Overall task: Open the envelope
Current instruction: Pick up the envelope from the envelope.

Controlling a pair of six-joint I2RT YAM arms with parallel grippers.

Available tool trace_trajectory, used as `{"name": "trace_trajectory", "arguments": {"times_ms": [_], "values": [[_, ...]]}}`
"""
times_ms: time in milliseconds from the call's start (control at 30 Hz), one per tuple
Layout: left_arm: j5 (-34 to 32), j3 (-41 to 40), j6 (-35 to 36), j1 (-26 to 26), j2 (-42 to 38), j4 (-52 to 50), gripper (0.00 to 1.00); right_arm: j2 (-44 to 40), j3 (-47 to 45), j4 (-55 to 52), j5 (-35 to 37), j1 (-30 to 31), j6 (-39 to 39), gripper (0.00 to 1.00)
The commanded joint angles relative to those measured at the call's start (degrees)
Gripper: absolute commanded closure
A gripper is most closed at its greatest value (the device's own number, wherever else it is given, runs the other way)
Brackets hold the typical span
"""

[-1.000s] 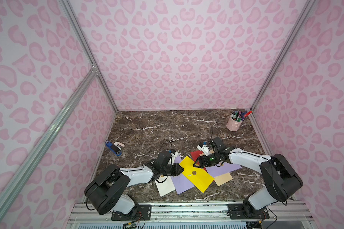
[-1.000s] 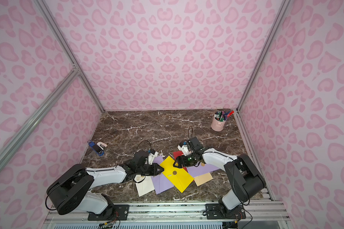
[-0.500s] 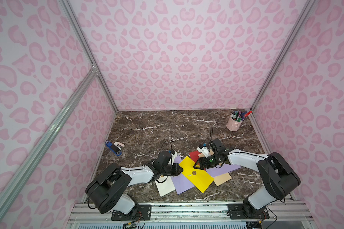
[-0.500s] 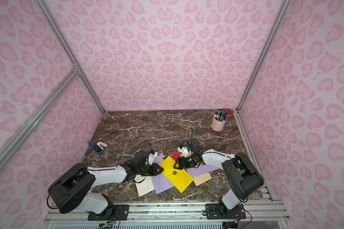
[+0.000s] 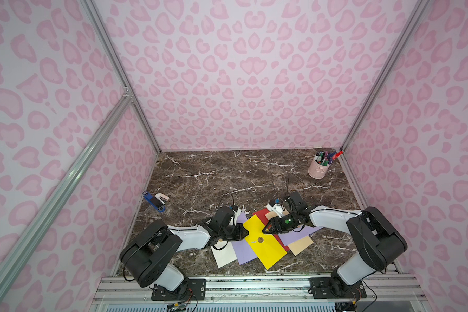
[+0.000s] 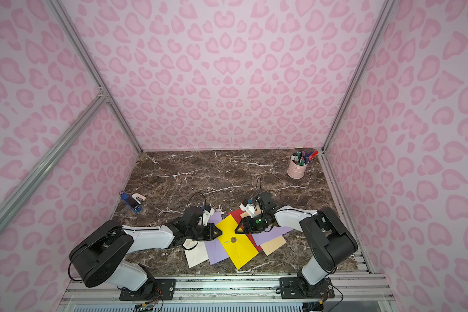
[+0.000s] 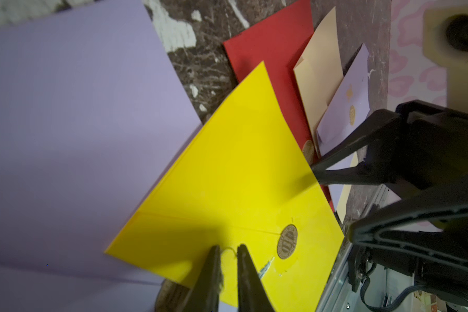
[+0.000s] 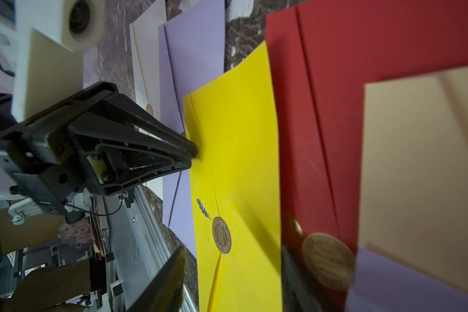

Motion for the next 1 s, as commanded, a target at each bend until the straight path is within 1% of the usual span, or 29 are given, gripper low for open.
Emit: {"name": "trace_trajectory", "arguments": {"times_ms": [0, 100, 133, 300, 400, 433, 467, 533, 567, 733, 967], "values": [[0.4, 0.0, 0.1, 0.0, 0.4, 0.8, 0.84, 0.0, 0.0, 2.2, -4.2, 0.1, 0.7, 0.47], [0.3, -0.1, 0.1, 0.0, 0.7, 0.9, 0.84, 0.2, 0.1, 2.6, -4.9, 0.2, 0.9, 0.49], [0.5, -0.1, 0.1, 0.0, 0.8, 1.1, 0.84, 0.4, 0.2, 2.7, -5.1, 0.3, 0.9, 0.52], [0.5, -0.1, 0.1, 0.0, 0.8, 1.4, 0.84, 1.7, 0.8, 2.6, -5.1, 1.2, 0.7, 0.61], [0.5, -0.1, 0.2, 0.0, 0.9, 1.7, 0.84, 2.8, 1.5, 2.1, -4.9, 1.9, 0.4, 0.73], [0.5, -0.1, 0.1, 0.0, 1.0, 1.8, 0.85, 3.1, 1.8, 2.0, -4.8, 2.1, 0.4, 0.79], [0.5, -0.1, 0.2, 0.0, 1.0, 1.9, 0.85, 3.4, 2.1, 1.8, -4.6, 2.3, 0.3, 0.83], [0.4, 0.3, 0.4, 0.0, 1.0, 2.0, 0.85, 3.9, 2.6, 1.2, -4.3, 2.5, -0.1, 0.96], [0.3, 0.4, 0.4, 0.0, 0.9, 2.1, 0.85, 4.1, 2.9, 0.9, -4.3, 2.5, -0.2, 1.0], [0.8, 3.6, 2.0, 0.0, 0.7, 2.4, 0.83, 3.5, 4.8, -1.3, -3.1, 2.6, -1.1, 1.0], [-0.3, 13.5, 8.9, 0.0, -4.1, -1.4, 0.76, 0.3, 9.3, -7.2, -0.5, 0.9, -3.0, 1.0]]}}
